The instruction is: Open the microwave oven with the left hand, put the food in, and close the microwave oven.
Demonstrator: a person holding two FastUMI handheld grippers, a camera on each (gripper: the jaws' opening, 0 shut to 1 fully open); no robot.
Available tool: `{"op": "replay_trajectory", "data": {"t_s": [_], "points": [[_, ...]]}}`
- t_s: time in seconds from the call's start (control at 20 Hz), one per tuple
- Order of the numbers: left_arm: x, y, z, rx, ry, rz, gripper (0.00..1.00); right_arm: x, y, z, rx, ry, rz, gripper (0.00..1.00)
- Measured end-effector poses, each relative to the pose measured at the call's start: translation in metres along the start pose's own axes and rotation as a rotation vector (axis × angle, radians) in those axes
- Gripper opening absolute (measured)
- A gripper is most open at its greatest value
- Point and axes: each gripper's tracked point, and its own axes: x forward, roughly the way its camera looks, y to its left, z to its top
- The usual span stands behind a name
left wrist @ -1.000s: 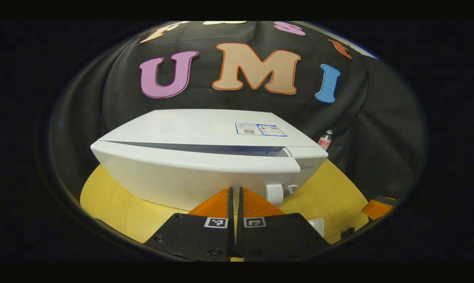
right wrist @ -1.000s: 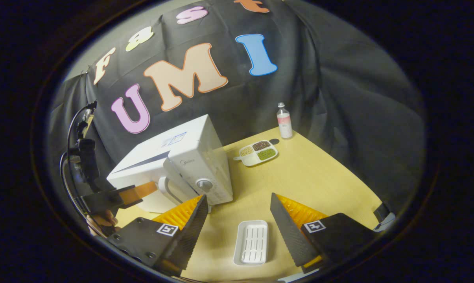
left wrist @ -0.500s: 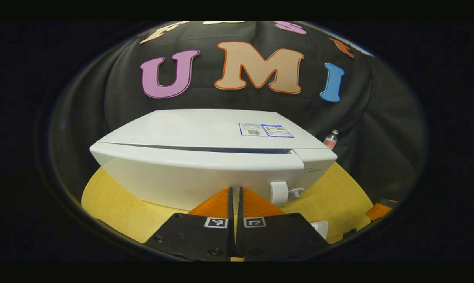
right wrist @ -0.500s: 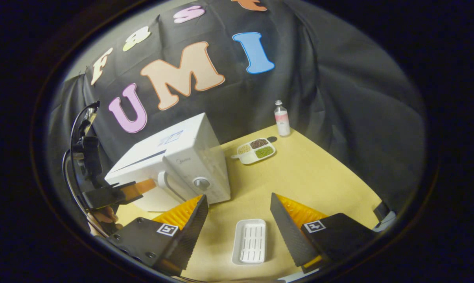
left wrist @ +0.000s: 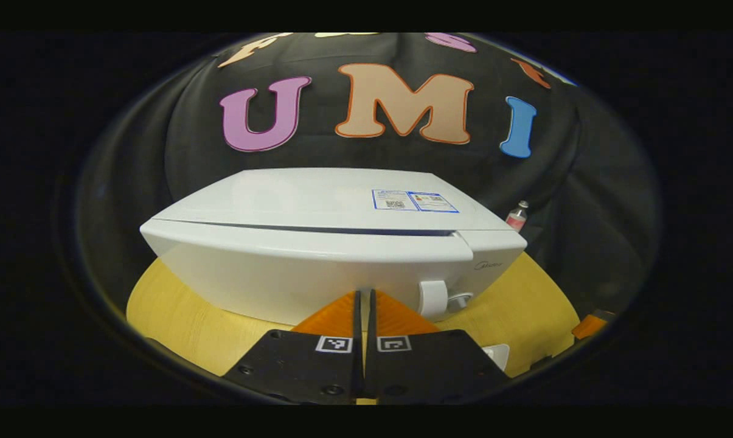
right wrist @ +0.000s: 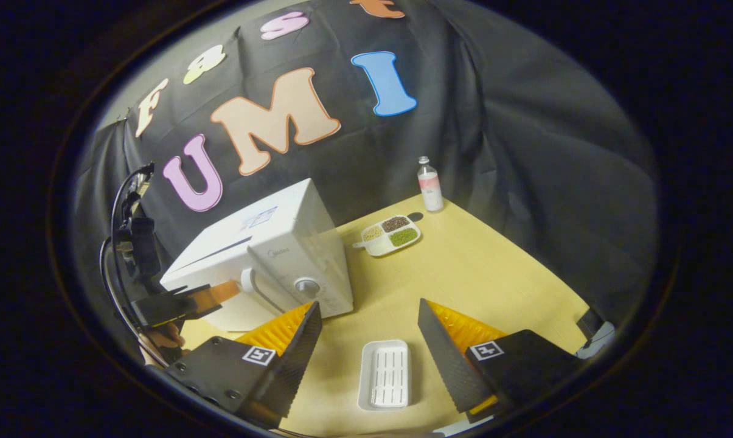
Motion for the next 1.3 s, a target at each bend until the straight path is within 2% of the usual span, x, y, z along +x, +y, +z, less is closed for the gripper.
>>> {"op": "replay_trajectory", "data": {"t_s": [0.05, 0.1, 0.3, 0.4, 0.45, 0.65, 0.7, 0.75, 0.85, 0.9, 0.95, 1.1, 1.15, 1.2, 1.3], "points": [[0.001, 0.0, 0.001, -0.006, -0.008, 0.005, 0.03, -0.001, 0.0, 0.0, -0.005, 0.0, 0.0, 0.92], [0.0, 0.001, 0.002, -0.01, -0.019, 0.012, 0.0, -0.002, 0.0, 0.002, -0.008, -0.006, 0.002, 0.92], [0.001, 0.0, 0.003, -0.027, -0.049, 0.017, 0.01, -0.005, 0.001, 0.007, -0.016, -0.029, 0.005, 0.92], [0.005, 0.005, 0.011, 0.0, -0.088, 0.034, 0.01, -0.007, 0.003, 0.007, -0.02, -0.03, 0.014, 0.92], [0.004, 0.005, 0.008, -0.006, -0.081, 0.038, 0.0, -0.009, 0.004, 0.006, -0.025, -0.031, 0.019, 0.99], [0.007, 0.003, 0.006, 0.011, -0.082, 0.028, 0.0, -0.018, 0.008, 0.007, -0.046, -0.045, 0.038, 0.99], [0.005, 0.005, 0.008, 0.028, -0.081, 0.033, 0.01, -0.019, 0.008, 0.006, -0.05, -0.044, 0.039, 0.91], [0.002, 0.006, 0.012, 0.046, -0.09, 0.037, 0.01, -0.019, 0.008, 0.005, -0.052, -0.044, 0.036, 0.92], [-0.009, 0.003, 0.025, 0.091, -0.134, 0.025, 0.01, -0.023, 0.008, 0.006, -0.05, -0.051, 0.036, 0.92], [-0.016, 0.0, 0.03, 0.109, -0.155, 0.012, 0.01, -0.024, 0.008, 0.006, -0.051, -0.055, 0.036, 0.99], [-0.026, -0.003, 0.034, 0.123, -0.169, -0.002, 0.01, -0.025, 0.007, 0.006, -0.052, -0.057, 0.035, 0.92], [-0.054, -0.005, 0.032, 0.152, -0.179, -0.029, 0.02, -0.027, 0.006, 0.006, -0.065, -0.062, 0.023, 0.91], [-0.064, -0.002, 0.033, 0.154, -0.188, -0.025, 0.04, -0.029, 0.008, 0.008, -0.069, -0.068, 0.026, 0.99], [-0.074, 0.002, 0.033, 0.15, -0.194, -0.02, 0.0, -0.032, 0.009, 0.011, -0.075, -0.078, 0.03, 0.99], [-0.093, 0.013, 0.028, 0.127, -0.194, 0.0, 0.0, -0.034, 0.017, 0.014, -0.071, -0.088, 0.048, 0.99]]}}
